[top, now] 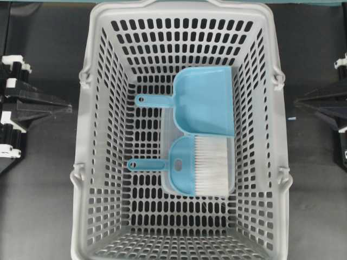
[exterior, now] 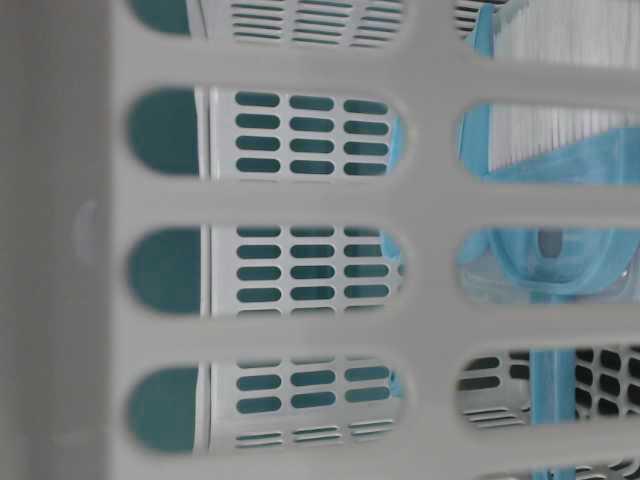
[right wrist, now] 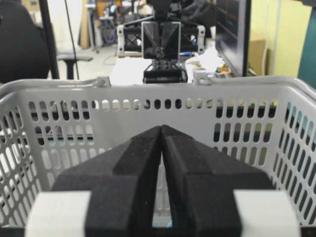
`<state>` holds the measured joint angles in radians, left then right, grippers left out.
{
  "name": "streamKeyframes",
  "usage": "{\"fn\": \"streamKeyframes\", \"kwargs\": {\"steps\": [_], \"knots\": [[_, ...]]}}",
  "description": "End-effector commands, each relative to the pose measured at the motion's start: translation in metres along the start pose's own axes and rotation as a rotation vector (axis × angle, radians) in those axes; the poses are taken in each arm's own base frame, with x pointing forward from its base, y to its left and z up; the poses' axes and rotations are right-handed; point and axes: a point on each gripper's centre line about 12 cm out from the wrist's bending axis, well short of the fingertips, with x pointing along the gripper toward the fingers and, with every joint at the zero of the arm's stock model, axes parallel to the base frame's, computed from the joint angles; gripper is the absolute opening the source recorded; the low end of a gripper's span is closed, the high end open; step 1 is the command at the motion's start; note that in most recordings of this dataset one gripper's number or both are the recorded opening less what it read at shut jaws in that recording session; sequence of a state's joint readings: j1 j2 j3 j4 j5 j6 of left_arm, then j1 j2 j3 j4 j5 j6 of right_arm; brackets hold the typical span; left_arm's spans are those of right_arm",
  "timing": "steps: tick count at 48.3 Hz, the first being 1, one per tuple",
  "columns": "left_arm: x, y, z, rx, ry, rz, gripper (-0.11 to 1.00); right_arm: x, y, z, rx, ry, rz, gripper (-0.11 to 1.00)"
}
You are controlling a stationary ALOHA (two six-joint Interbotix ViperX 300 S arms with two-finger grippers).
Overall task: Pick up the hand brush from the shopping basket with the left arm.
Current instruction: 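Move the left gripper into the basket above the white-bristled hand brush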
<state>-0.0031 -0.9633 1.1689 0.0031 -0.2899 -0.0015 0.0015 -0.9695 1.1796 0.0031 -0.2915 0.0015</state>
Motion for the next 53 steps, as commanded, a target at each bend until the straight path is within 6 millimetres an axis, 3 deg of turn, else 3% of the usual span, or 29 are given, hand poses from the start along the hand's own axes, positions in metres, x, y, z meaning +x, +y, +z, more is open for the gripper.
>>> {"fn": "streamKeyframes", "kwargs": {"steps": [1, 5, 15, 28, 39, 44, 53], "knots": [[0.006, -0.005, 0.025, 0.010, -0.003, -0.028, 0.06, 0.003, 0.002, 0.007, 0.019, -0.020, 0.010, 0.00], [0.011, -0.006, 0.039, -0.006, 0.069, -0.029, 0.00, 0.003, 0.001, 0.008, 0.040, -0.020, 0.005, 0.00], [0.036, -0.015, 0.073, -0.001, 0.345, -0.058, 0.00, 0.003, 0.001, 0.007, 0.071, -0.014, 0.005, 0.00], [0.097, -0.023, 0.095, 0.014, 0.700, -0.054, 0.00, 0.003, 0.001, 0.006, 0.071, -0.001, 0.005, 0.00], [0.152, -0.031, 0.075, 0.032, 0.945, -0.051, 0.00, 0.003, 0.002, 0.006, 0.071, -0.004, 0.006, 0.00], [0.173, -0.041, 0.048, 0.058, 1.049, -0.074, 0.00, 0.002, 0.001, 0.006, 0.068, -0.004, 0.005, 0.00], [0.189, -0.053, 0.004, 0.075, 1.182, -0.088, 0.00, 0.002, 0.002, 0.006, 0.066, -0.004, 0.005, 0.00]]}}
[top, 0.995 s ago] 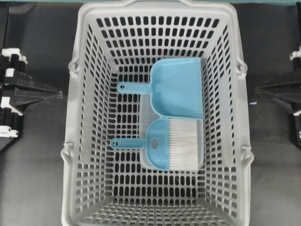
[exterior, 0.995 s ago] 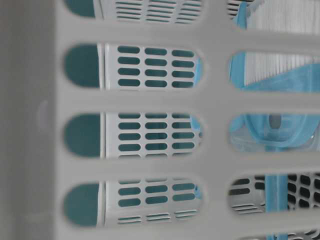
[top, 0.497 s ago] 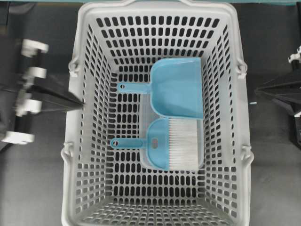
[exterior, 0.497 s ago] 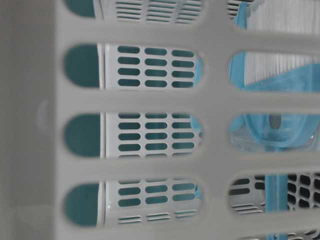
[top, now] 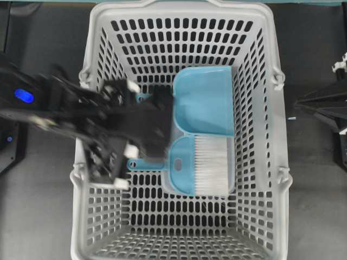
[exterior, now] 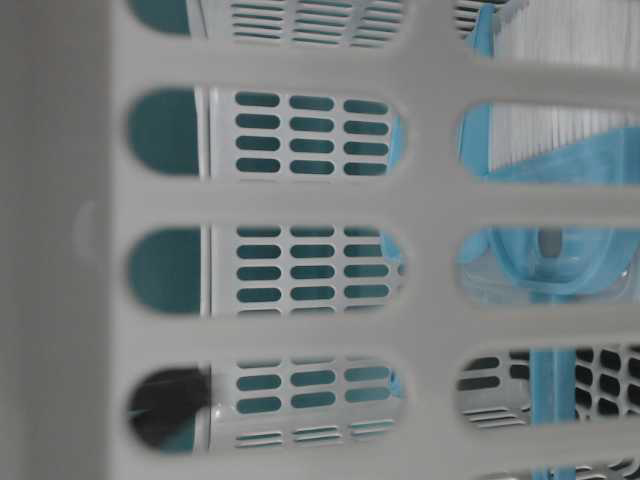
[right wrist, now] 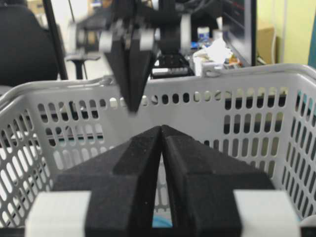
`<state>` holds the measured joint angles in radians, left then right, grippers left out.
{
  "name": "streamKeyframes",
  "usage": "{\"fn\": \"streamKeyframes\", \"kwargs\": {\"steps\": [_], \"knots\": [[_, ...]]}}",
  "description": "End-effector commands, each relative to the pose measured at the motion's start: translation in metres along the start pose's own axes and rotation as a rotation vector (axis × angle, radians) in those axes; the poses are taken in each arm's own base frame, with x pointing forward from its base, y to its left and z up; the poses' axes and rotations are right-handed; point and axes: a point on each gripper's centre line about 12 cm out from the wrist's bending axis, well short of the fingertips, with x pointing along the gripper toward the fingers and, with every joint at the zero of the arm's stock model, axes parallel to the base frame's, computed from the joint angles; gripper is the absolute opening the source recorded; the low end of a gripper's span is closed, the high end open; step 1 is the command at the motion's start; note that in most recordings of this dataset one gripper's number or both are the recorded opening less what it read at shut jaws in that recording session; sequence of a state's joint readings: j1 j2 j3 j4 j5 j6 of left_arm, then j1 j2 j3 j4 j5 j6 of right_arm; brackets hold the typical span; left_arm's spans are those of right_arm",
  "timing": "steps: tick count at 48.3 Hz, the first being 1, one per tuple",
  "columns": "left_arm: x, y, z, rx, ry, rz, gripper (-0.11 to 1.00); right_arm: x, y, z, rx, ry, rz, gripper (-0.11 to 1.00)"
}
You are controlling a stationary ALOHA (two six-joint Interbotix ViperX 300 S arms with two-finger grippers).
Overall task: Pick up the hand brush from the shopping basket with the left arm.
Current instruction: 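Move the left gripper into the basket above the white-bristled hand brush, then lower the open left gripper around the brush's blue handle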
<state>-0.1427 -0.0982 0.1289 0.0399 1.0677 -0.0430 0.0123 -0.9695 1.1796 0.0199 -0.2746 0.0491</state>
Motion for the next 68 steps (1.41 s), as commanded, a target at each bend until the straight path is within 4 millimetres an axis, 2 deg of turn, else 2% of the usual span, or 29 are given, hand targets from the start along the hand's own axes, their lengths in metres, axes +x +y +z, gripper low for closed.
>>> {"fn": "streamKeyframes", "kwargs": {"steps": [1, 8, 21, 25, 33, 36, 38, 49, 68], "knots": [[0.009, -0.004, 0.006, 0.004, 0.015, -0.002, 0.00, 0.002, 0.000, 0.008, 0.003, -0.021, 0.000, 0.00], [0.027, -0.005, 0.006, 0.001, 0.055, 0.001, 0.00, 0.002, 0.000, 0.008, 0.006, -0.021, 0.000, 0.00], [0.039, -0.005, 0.004, -0.003, 0.090, 0.001, 0.03, 0.002, 0.001, 0.008, 0.003, -0.021, 0.005, 0.00], [0.046, -0.006, 0.001, -0.013, 0.119, 0.003, 0.23, 0.002, 0.001, 0.008, 0.006, -0.023, 0.005, 0.00], [0.064, -0.005, -0.007, -0.027, 0.165, 0.007, 0.73, 0.002, 0.002, 0.008, 0.007, -0.023, 0.006, 0.00], [0.072, -0.006, -0.009, -0.030, 0.176, 0.009, 0.86, 0.002, 0.002, 0.008, 0.007, -0.021, 0.009, 0.00], [0.076, -0.007, -0.010, -0.032, 0.176, 0.007, 0.90, 0.002, 0.003, 0.008, 0.007, -0.021, 0.012, 0.00], [0.108, -0.007, -0.026, -0.065, 0.222, 0.012, 0.91, 0.002, 0.004, 0.008, 0.009, -0.022, 0.019, 0.00], [0.134, -0.009, -0.043, -0.064, 0.208, 0.009, 0.91, 0.004, 0.004, 0.005, 0.009, -0.006, 0.018, 0.00]]}}
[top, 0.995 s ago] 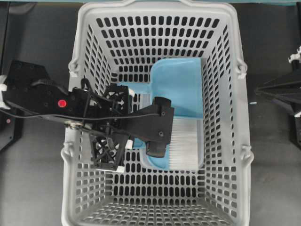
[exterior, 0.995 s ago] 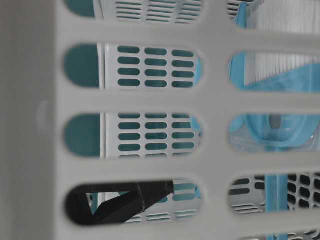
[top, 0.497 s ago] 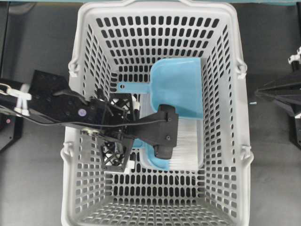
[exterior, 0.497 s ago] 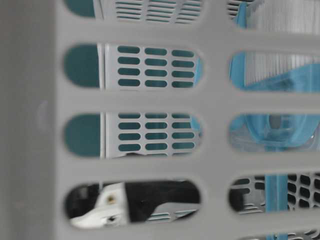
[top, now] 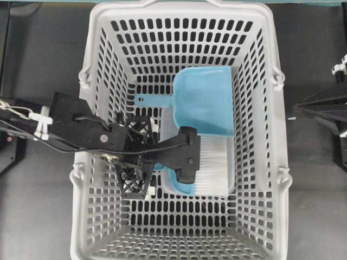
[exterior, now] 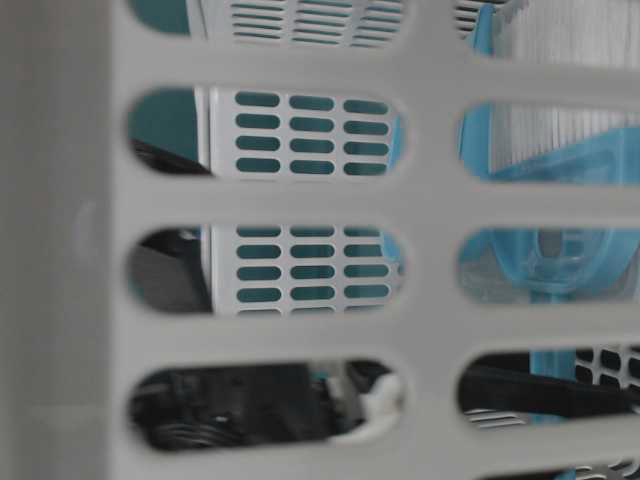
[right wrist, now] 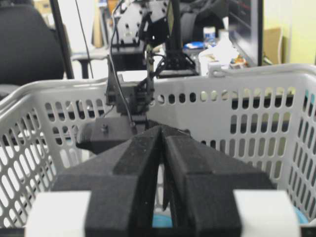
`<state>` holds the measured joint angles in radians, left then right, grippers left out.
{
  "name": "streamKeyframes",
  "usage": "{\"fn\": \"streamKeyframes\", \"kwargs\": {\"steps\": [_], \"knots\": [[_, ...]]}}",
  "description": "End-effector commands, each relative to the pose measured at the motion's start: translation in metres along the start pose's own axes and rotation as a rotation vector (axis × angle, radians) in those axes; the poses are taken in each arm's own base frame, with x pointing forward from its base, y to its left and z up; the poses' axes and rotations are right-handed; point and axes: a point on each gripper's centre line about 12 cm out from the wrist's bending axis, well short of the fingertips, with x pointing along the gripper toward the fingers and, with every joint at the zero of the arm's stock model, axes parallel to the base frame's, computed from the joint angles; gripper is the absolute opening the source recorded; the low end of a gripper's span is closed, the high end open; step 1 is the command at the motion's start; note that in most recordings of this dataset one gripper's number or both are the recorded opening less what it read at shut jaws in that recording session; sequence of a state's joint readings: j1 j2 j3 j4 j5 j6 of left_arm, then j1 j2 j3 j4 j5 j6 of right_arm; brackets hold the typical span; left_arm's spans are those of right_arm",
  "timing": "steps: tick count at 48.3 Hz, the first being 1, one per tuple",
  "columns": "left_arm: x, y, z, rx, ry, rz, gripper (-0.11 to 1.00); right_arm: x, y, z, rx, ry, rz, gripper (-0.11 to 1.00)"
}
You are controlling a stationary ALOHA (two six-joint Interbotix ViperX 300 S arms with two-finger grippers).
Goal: Pick up the hand brush from the shopping basket with the left arm.
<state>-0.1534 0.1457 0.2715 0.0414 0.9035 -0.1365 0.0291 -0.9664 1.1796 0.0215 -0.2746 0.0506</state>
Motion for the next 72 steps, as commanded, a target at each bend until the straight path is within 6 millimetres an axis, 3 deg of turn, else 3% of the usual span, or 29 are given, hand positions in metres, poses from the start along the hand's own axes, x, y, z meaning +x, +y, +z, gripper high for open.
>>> {"fn": "streamKeyframes", "kwargs": {"steps": [1, 26, 30, 37, 39, 64, 72], "knots": [[0.003, -0.001, 0.000, 0.006, -0.012, -0.001, 0.91, 0.003, 0.001, 0.005, 0.005, -0.011, 0.001, 0.00], [0.009, 0.000, 0.000, 0.002, -0.049, -0.006, 0.86, 0.003, 0.000, 0.003, 0.006, -0.003, 0.000, 0.00], [0.009, 0.000, -0.001, 0.002, -0.050, -0.006, 0.74, 0.003, 0.000, 0.003, 0.006, -0.003, 0.000, 0.00], [0.009, -0.002, 0.002, 0.006, -0.076, -0.010, 0.32, 0.003, 0.000, 0.002, 0.006, -0.001, 0.000, 0.00], [0.007, -0.002, 0.003, 0.005, -0.090, -0.012, 0.25, 0.003, 0.000, 0.001, 0.006, 0.000, 0.000, 0.00], [-0.048, -0.005, -0.001, 0.059, -0.275, -0.034, 0.26, 0.003, 0.000, 0.000, 0.012, 0.003, -0.001, 0.00], [-0.082, -0.004, 0.006, 0.049, -0.343, -0.039, 0.26, 0.002, 0.000, 0.000, 0.012, 0.002, -0.001, 0.00]]}}
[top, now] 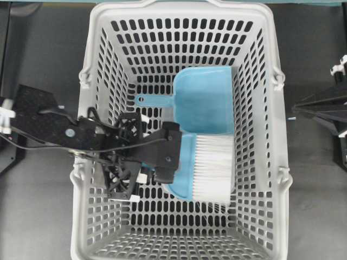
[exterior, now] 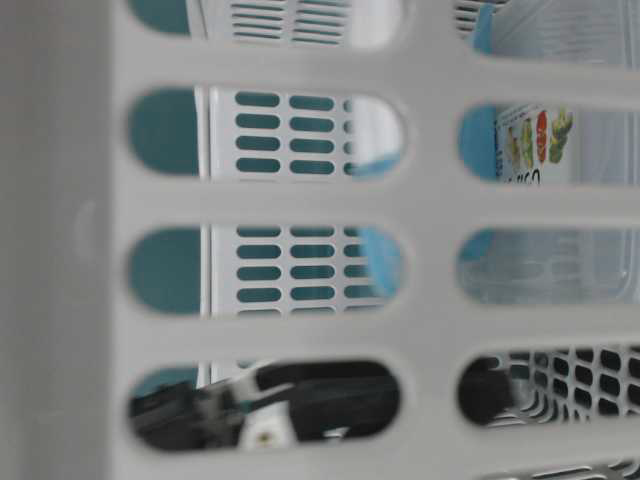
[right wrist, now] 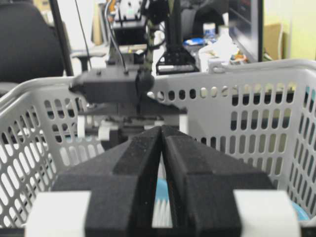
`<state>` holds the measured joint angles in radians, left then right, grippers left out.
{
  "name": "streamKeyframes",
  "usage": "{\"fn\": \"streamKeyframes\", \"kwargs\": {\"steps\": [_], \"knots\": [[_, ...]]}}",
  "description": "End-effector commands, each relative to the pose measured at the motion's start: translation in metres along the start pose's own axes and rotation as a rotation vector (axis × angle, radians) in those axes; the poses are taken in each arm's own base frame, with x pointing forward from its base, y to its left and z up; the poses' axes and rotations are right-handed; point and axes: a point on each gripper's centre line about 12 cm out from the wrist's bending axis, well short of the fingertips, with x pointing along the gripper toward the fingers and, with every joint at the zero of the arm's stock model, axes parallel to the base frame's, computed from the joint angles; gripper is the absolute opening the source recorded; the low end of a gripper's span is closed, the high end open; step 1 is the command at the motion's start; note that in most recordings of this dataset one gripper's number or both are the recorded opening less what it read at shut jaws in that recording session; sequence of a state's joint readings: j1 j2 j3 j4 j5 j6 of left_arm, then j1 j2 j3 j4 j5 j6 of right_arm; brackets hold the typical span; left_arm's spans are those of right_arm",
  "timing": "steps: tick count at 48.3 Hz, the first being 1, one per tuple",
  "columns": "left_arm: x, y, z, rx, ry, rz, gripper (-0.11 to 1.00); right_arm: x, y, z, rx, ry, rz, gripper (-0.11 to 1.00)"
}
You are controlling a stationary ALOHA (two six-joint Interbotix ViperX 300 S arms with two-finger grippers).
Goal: Pick up the hand brush from the shopping basket with the left arm.
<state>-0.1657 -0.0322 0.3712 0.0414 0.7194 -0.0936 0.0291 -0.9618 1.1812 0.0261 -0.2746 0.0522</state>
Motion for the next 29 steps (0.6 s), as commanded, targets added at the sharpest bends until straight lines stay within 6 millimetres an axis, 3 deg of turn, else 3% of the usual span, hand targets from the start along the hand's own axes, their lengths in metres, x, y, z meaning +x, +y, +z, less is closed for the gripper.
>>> {"fn": "streamKeyframes", "kwargs": {"steps": [1, 16, 29], "knots": [[-0.033, 0.000, 0.019, -0.004, -0.086, -0.003, 0.26, 0.002, 0.000, 0.002, 0.006, -0.003, 0.000, 0.00], [-0.101, 0.003, 0.056, -0.019, -0.091, 0.007, 0.26, 0.002, 0.000, 0.002, 0.006, -0.003, 0.000, 0.00], [-0.140, 0.008, 0.074, -0.043, -0.088, 0.016, 0.26, 0.001, 0.000, 0.002, 0.005, -0.006, 0.001, 0.00]]}}
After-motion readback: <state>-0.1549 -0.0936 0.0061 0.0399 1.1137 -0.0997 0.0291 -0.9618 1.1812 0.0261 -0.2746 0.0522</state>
